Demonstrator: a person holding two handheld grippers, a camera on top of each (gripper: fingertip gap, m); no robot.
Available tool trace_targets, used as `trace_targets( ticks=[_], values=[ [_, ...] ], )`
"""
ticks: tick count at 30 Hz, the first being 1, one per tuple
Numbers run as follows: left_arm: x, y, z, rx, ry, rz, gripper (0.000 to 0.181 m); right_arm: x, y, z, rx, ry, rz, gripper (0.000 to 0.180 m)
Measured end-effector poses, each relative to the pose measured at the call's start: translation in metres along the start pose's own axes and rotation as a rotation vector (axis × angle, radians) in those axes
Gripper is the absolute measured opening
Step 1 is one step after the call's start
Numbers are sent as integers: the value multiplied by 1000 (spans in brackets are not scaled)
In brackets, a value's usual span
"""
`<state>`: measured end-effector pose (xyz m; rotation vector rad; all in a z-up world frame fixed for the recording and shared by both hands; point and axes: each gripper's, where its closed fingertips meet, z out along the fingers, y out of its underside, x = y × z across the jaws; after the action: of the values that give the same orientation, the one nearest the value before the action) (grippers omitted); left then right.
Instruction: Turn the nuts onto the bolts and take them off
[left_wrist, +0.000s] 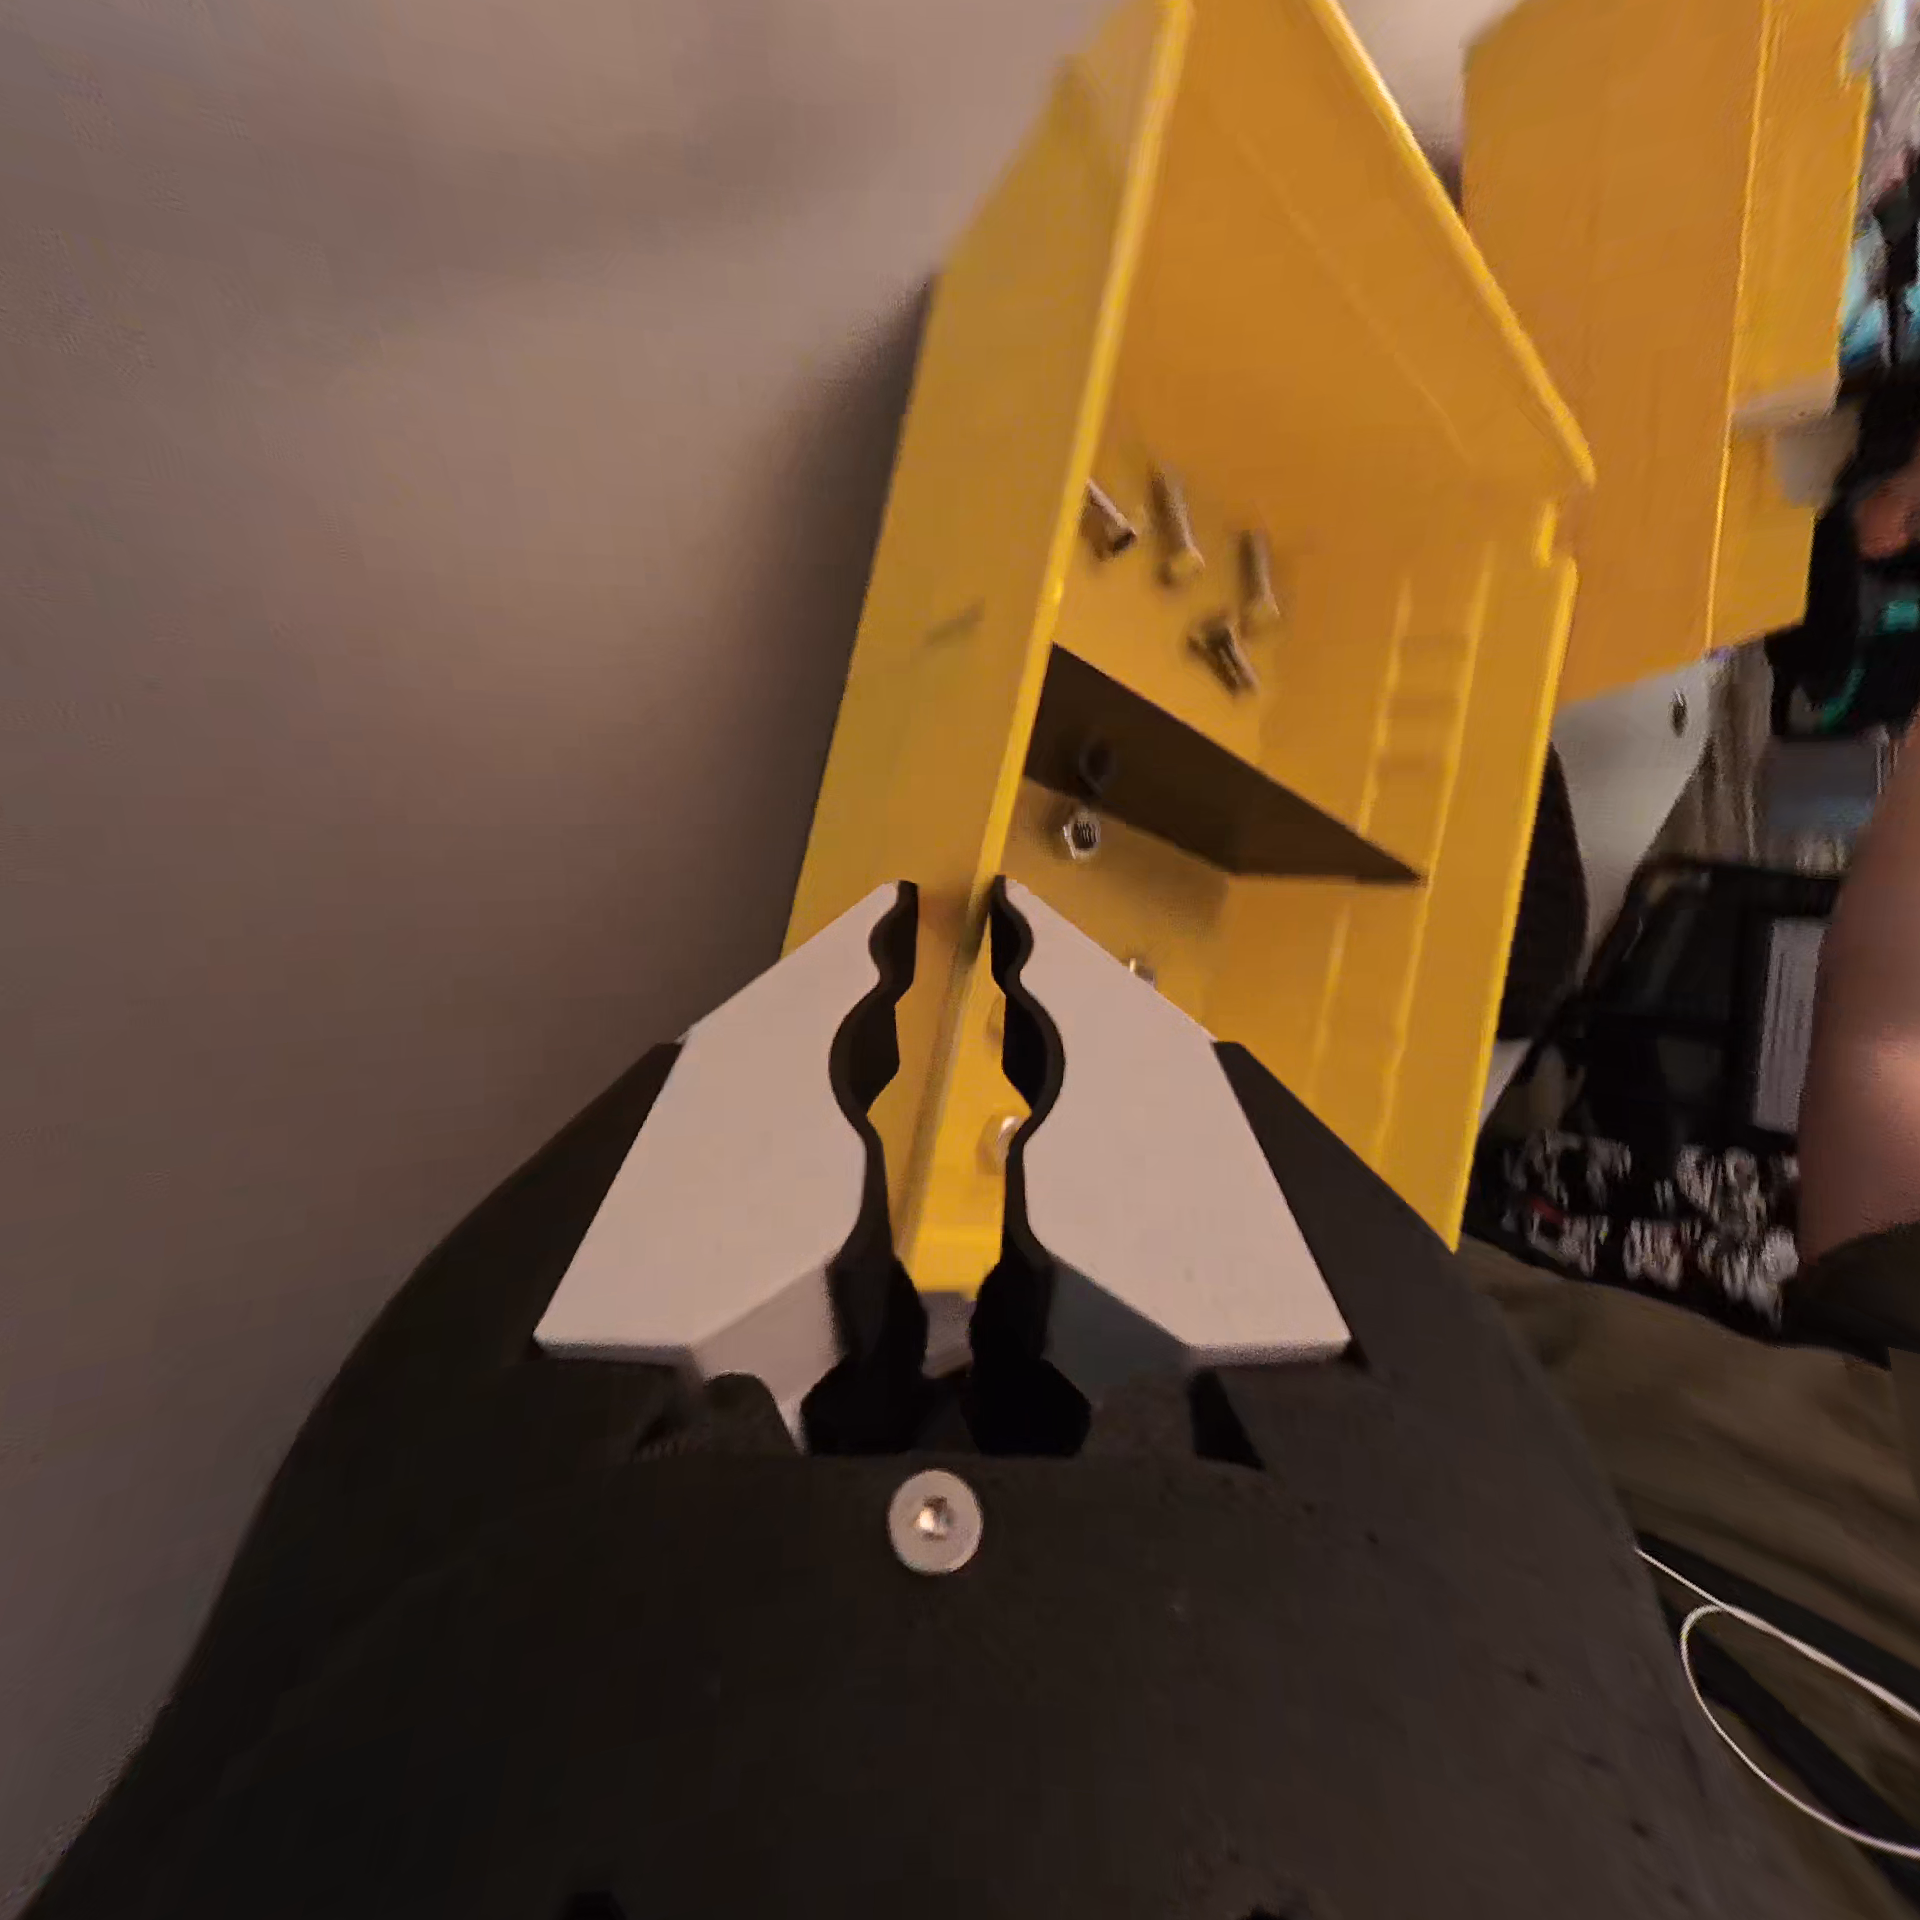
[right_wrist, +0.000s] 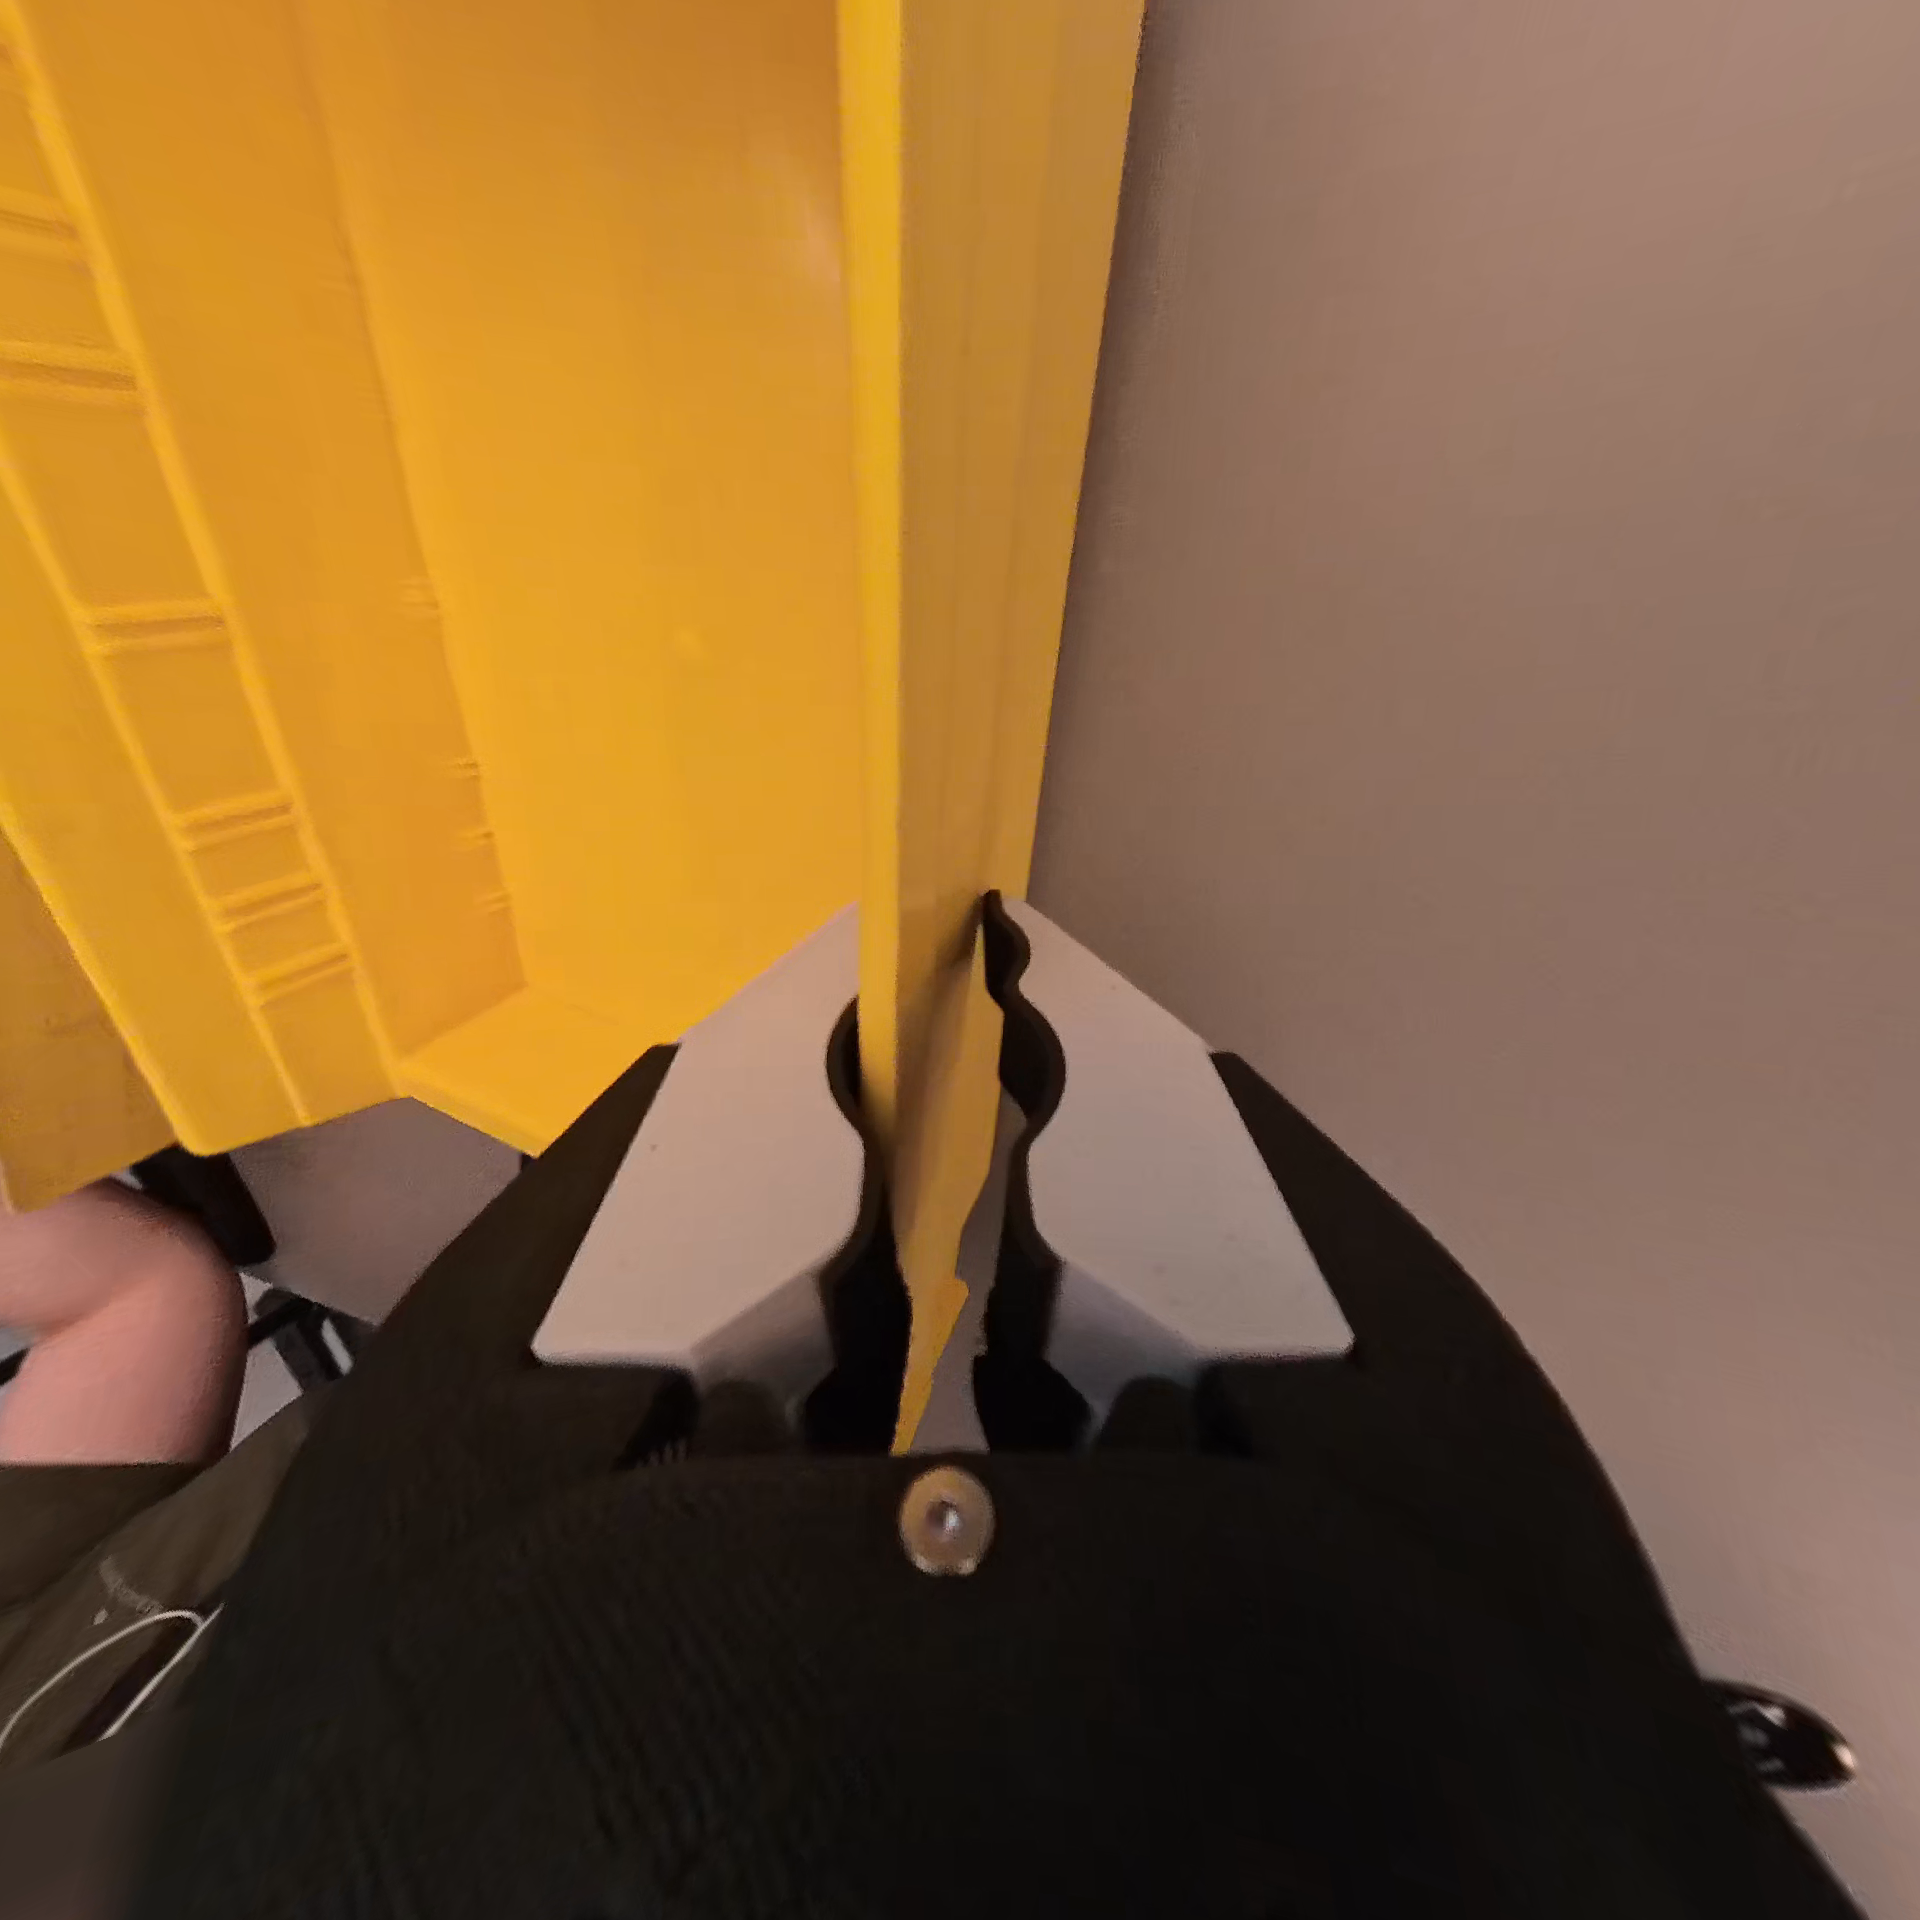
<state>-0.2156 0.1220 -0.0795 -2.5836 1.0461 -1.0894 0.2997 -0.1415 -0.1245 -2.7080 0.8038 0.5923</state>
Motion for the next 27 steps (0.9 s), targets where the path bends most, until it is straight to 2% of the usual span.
trace_targets(
  ticks=[3,7,11,16,20,27],
  values=[
    [-43,19,-48,64,-59,-68,12,-27,3,20,-56,-2,-72,14],
    [-92,47,-105,206,-114,-280,11,-61,6,40,-95,19,-148,13],
    [-123,77,-146,287,-213,-368,9,-88,4,54,-115,53,-191,10],
    [-138,93,-168,378,-192,-441,10,-97,-10,60,-120,70,-193,9],
    [-143,92,-173,436,-128,-479,11,-73,-24,50,-94,148,-167,6],
    [-158,102,-190,494,-210,-527,10,-56,-19,42,-114,213,-183,3]
  ],
)
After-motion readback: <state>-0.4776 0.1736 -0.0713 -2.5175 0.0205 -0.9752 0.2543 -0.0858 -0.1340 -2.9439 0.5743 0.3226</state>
